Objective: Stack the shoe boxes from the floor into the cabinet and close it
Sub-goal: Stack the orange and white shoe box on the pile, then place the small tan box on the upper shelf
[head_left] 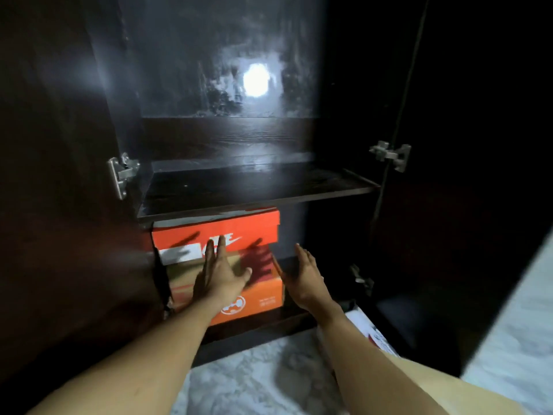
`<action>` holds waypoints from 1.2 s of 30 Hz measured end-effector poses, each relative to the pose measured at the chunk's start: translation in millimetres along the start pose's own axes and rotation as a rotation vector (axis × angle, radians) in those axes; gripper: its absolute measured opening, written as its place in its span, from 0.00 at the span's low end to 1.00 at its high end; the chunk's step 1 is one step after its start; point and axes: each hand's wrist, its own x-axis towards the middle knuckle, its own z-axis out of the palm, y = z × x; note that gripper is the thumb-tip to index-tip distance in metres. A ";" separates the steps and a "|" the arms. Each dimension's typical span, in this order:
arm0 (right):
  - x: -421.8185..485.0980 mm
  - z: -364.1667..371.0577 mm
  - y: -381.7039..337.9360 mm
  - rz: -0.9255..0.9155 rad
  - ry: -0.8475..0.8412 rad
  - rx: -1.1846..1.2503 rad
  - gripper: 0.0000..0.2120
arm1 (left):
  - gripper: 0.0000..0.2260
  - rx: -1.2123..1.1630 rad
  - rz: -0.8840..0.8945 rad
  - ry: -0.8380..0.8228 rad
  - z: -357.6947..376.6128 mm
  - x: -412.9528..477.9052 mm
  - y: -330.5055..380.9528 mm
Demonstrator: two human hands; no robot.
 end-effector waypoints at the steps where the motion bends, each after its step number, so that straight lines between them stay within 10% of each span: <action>1: -13.4 -17.0 4.3 0.016 0.010 -0.023 0.41 | 0.46 -0.005 0.028 -0.025 -4.0 -9.1 12.4; 19: -241.5 -177.1 126.1 0.471 0.234 -0.081 0.42 | 0.49 -0.145 0.285 -0.498 65.4 -186.1 114.5; 26: -299.5 -170.1 208.5 0.736 0.339 0.011 0.64 | 0.70 -0.313 0.185 -0.822 169.6 -195.3 74.2; 36: -325.7 -158.8 265.8 0.562 0.317 0.381 0.55 | 0.64 -0.526 0.168 -0.893 229.3 -207.1 37.2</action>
